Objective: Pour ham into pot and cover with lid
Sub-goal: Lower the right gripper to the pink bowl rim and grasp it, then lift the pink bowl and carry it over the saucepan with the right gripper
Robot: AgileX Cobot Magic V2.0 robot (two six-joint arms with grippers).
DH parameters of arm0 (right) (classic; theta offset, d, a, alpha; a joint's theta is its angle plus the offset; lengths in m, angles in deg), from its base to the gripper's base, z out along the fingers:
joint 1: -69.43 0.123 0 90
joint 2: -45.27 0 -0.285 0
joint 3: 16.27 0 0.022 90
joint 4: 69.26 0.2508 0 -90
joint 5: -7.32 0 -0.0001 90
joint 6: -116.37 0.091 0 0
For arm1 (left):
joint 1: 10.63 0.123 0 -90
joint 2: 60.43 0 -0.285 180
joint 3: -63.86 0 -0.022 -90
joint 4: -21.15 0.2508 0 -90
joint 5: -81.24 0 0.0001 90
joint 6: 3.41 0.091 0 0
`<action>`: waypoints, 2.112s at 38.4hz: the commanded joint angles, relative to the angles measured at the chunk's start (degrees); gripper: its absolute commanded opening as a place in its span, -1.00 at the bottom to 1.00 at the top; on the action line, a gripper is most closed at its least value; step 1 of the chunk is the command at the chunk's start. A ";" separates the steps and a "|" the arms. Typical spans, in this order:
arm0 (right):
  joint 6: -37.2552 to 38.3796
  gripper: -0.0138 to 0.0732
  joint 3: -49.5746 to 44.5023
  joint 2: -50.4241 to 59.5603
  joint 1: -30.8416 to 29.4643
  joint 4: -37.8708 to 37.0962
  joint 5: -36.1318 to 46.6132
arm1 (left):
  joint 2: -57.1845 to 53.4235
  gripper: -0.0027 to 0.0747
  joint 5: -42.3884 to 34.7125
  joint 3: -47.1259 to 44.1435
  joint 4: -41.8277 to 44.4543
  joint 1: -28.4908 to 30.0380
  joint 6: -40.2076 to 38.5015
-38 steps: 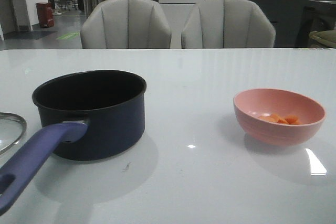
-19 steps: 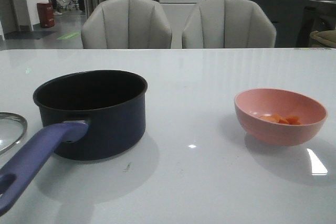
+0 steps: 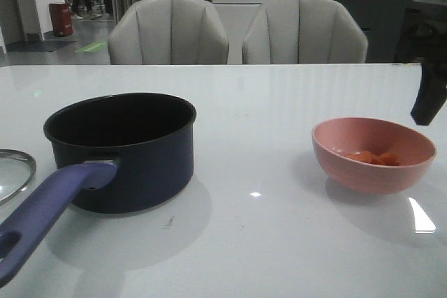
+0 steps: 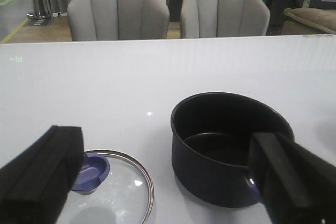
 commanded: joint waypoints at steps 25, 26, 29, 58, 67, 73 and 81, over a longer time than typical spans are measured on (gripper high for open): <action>-2.63 -0.40 7.65 -10.32 -0.15 3.23 3.11 | 0.47 0.80 -4.39 2.05 0.75 -0.47 0.15; -2.63 -0.38 7.65 -10.32 -0.15 3.29 2.84 | 0.47 0.80 -4.39 2.05 0.75 -0.47 0.15; -2.69 -0.36 7.65 -10.32 -0.15 3.22 2.14 | 0.47 0.80 -4.39 2.05 0.75 -0.47 0.15; -5.08 -0.36 23.03 -0.54 12.29 2.23 -6.83 | 0.47 0.80 -4.39 2.05 0.75 -0.47 0.15; -2.41 -0.36 29.12 -1.43 23.09 0.32 -2.62 | 0.47 0.80 -4.71 2.05 0.65 -0.47 0.15; -1.74 -0.36 31.59 -4.52 28.40 -2.77 4.09 | 0.47 0.80 -4.86 2.05 0.65 -0.47 0.15; -1.64 -0.36 31.47 -5.90 32.15 -3.78 17.14 | 0.47 0.80 -4.86 2.05 0.65 -0.47 0.15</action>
